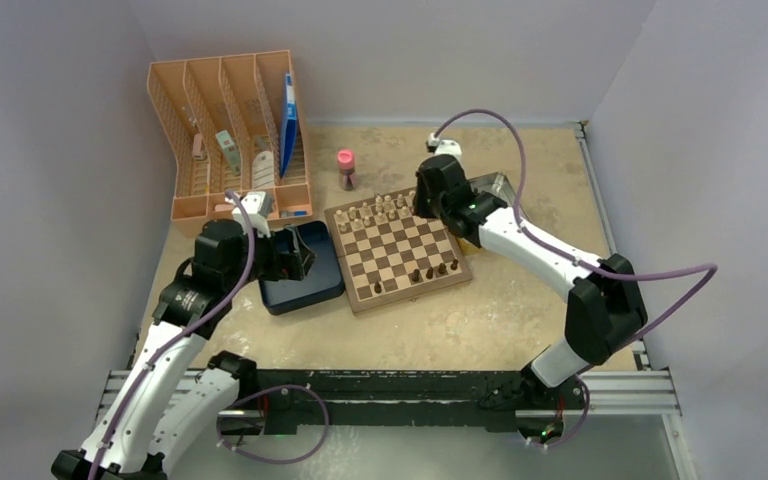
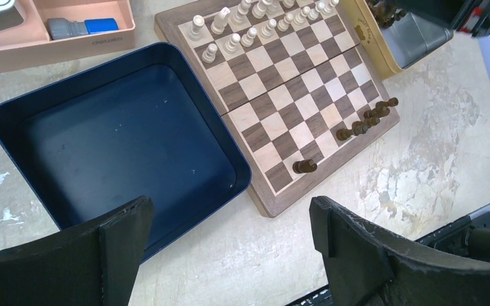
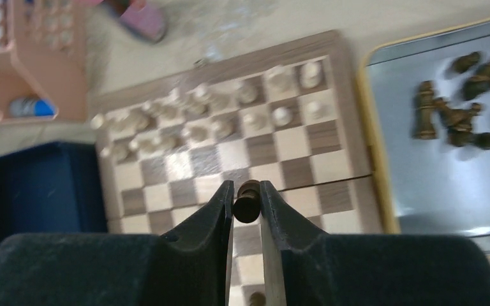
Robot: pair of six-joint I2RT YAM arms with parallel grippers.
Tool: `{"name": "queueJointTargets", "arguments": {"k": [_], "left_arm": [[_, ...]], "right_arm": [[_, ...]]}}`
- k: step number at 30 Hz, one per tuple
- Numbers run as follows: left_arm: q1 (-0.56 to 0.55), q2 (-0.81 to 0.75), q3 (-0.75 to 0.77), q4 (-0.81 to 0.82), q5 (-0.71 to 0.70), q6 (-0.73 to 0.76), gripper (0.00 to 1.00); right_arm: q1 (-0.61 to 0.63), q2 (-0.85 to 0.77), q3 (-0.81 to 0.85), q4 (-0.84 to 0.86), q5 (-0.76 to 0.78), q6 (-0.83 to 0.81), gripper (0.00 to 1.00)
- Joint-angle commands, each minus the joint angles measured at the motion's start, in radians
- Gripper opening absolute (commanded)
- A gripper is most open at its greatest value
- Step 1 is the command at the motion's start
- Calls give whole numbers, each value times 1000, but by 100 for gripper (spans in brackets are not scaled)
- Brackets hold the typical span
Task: Set up the chess pieces on the board
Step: Place the chess piece on the chessboard.
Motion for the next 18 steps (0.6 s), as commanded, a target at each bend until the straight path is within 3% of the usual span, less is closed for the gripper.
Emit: {"name": "queueJointTargets", "arguments": {"k": [1, 18], "left_arm": [[6, -23, 7, 26, -26, -13, 93], [7, -152, 24, -10, -225, -51, 95]], "right_arm": [[84, -25, -8, 8, -53, 13, 22], [447, 102, 18, -45, -32, 124, 22]]}}
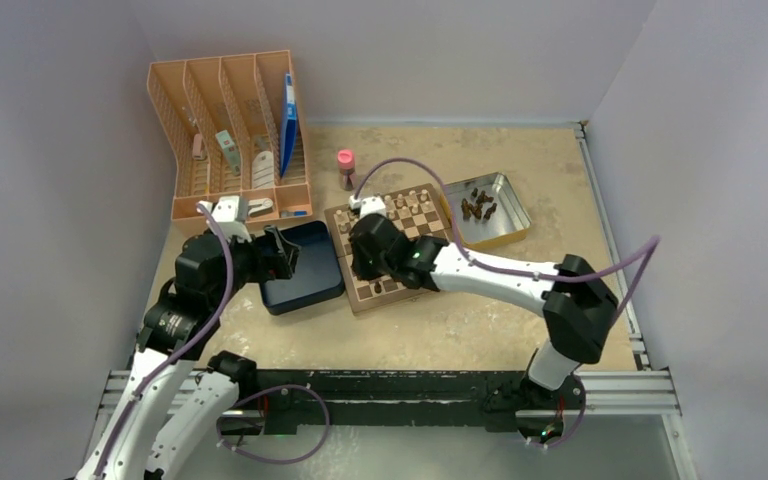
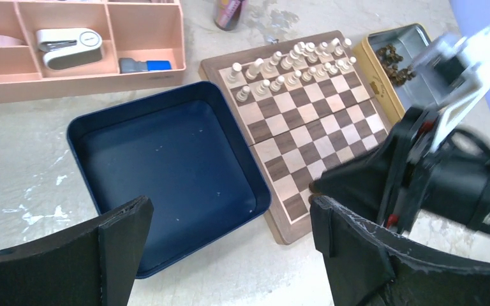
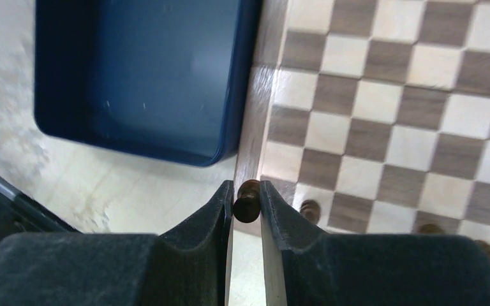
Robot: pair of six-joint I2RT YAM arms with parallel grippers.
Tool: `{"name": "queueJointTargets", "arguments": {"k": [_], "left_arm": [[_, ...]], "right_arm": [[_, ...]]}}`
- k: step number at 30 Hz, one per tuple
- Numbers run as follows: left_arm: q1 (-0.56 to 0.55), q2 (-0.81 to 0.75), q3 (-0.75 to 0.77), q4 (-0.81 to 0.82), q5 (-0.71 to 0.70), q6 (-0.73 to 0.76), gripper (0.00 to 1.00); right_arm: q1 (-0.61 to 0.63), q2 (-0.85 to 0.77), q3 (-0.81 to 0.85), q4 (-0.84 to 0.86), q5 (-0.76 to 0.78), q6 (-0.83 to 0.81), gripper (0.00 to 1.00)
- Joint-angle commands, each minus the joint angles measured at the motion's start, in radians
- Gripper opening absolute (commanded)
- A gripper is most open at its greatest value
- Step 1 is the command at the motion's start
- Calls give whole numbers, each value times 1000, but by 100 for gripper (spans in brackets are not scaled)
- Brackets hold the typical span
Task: Set up the chess pieces on the board
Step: Place the chess piece on the chessboard.
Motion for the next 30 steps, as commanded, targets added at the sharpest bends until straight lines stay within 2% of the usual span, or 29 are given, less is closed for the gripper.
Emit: {"name": "queueJointTargets", "arguments": {"k": [1, 12, 30], "left_arm": [[7, -39, 24, -3, -93, -31, 95], [7, -100, 10, 5, -130, -39, 95], [7, -106, 9, 2, -121, -39, 96]], "right_arm": [[56, 53, 25, -23, 39, 53, 22], [141, 121, 33, -62, 132, 135, 22], [144, 147, 44, -94, 239, 174, 23]]}}
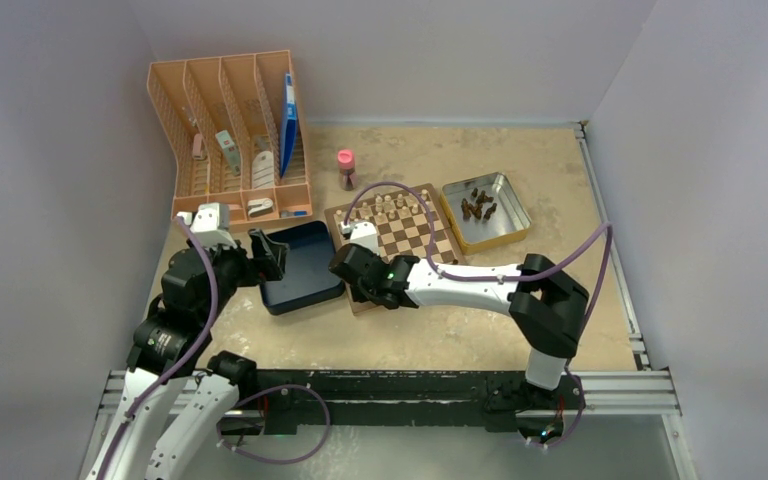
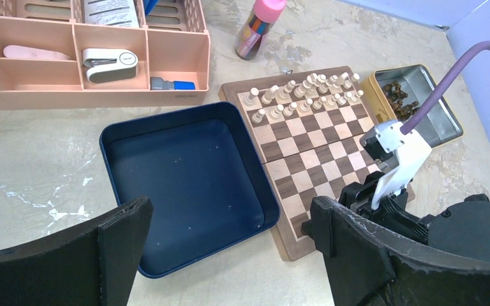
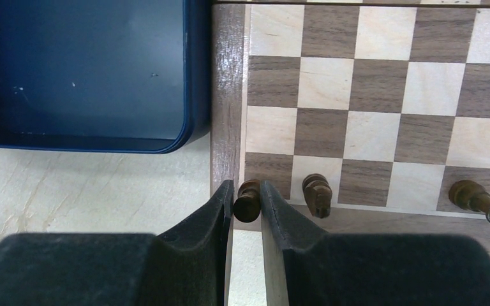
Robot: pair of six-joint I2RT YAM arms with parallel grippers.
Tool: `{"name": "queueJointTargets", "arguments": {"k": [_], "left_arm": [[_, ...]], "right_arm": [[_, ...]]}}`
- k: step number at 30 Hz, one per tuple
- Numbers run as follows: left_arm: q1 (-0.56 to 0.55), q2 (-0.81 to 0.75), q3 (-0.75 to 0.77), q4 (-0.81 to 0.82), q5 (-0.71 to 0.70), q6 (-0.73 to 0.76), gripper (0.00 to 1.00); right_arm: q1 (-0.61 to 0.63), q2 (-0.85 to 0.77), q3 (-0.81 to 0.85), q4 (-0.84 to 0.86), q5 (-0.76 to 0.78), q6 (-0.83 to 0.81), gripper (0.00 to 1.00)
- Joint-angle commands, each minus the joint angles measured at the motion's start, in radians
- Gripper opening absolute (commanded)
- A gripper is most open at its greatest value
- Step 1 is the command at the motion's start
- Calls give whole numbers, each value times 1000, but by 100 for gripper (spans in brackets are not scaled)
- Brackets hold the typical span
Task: Set up the chess pieces on the board
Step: Place the chess piece on the chessboard.
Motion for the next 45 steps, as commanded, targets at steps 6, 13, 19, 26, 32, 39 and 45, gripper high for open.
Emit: {"name": "queueJointTargets", "arguments": {"k": [6, 13, 19, 26, 32, 39, 45], "left_arm": [[7, -4, 8, 27, -2, -10, 96], [7, -4, 7, 25, -6, -11, 96], [8, -3, 9, 25, -5, -11, 96], [7, -7, 8, 23, -7, -11, 96], [7, -12, 8, 25, -7, -11, 96], [7, -13, 4, 26, -4, -8, 96], [7, -10, 2, 29, 6, -4, 96]], "right_arm": [[1, 6, 26, -8, 67, 28, 24], [1, 28, 22, 7, 66, 22, 24], [1, 34, 7, 27, 82, 20, 25], [1, 40, 16, 23, 85, 29, 28], [1, 35, 17, 13, 100, 34, 32], [1, 23, 39, 3, 115, 6, 33], [1, 0, 59, 21, 144, -15, 33]]}}
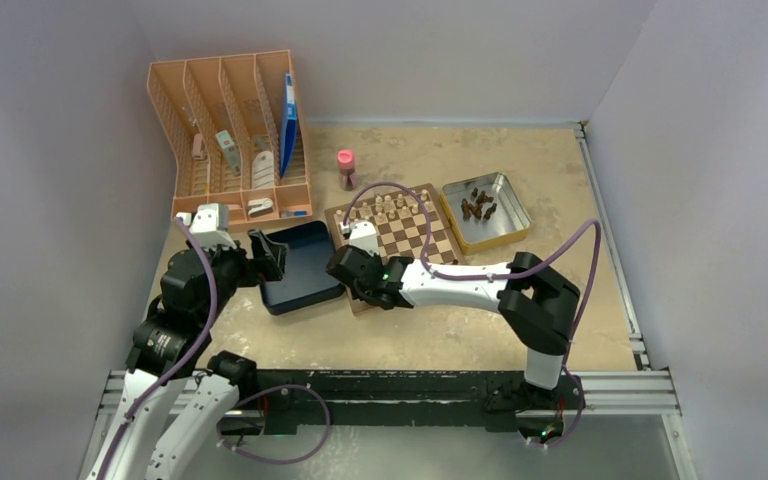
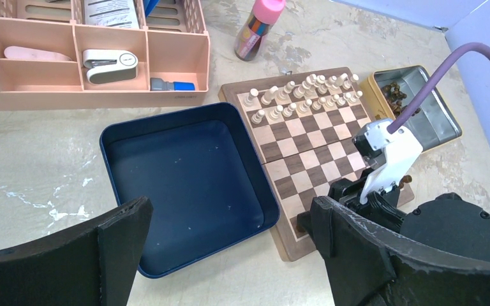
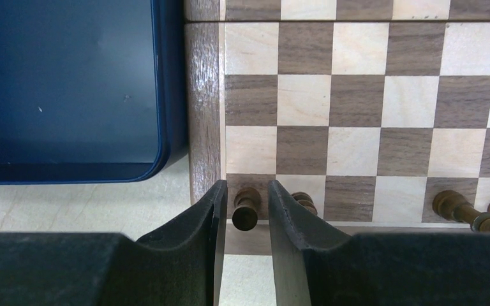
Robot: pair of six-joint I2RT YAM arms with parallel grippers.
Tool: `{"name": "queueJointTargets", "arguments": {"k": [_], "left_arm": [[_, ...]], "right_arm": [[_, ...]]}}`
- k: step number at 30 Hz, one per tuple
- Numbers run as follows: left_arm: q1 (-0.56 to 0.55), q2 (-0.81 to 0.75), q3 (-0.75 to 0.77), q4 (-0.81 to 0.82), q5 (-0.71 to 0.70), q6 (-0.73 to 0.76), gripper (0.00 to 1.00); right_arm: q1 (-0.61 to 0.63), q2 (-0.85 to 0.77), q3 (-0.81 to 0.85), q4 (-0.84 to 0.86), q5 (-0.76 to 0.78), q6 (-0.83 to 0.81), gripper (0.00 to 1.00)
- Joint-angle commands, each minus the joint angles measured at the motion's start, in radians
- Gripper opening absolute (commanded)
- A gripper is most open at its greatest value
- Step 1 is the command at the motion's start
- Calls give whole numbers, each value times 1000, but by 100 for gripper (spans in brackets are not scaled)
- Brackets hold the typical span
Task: Set up the chess pieces on the board
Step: Place the chess piece on the chessboard, then pick up the chess piece from the storage box.
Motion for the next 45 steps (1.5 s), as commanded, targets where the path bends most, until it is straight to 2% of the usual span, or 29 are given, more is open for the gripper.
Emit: {"name": "queueJointTargets", "arguments": {"k": [1, 6, 11, 19, 26, 33, 45], "left_arm": [[7, -1, 1, 31, 11, -2, 96], [7, 16, 1, 36, 33, 6, 96], [7, 20, -3, 41, 55, 13, 95], [7, 25, -4, 47, 70, 19, 95], [7, 32, -8, 52, 92, 27, 95], [7, 32, -7, 55, 103, 29, 95], [7, 33, -10, 56, 104, 30, 95]], "right_arm": [[1, -54, 53, 25, 70, -23, 33], [-16, -82, 83, 42, 82, -54, 33], [-98, -108, 90, 71, 90, -88, 32], [-324, -166, 45, 122, 60, -159, 32], [-575, -176, 2, 156, 89, -208, 32], [-785, -152, -20, 186, 9, -209, 32], [-892, -90, -48, 182, -21, -169, 35]]}}
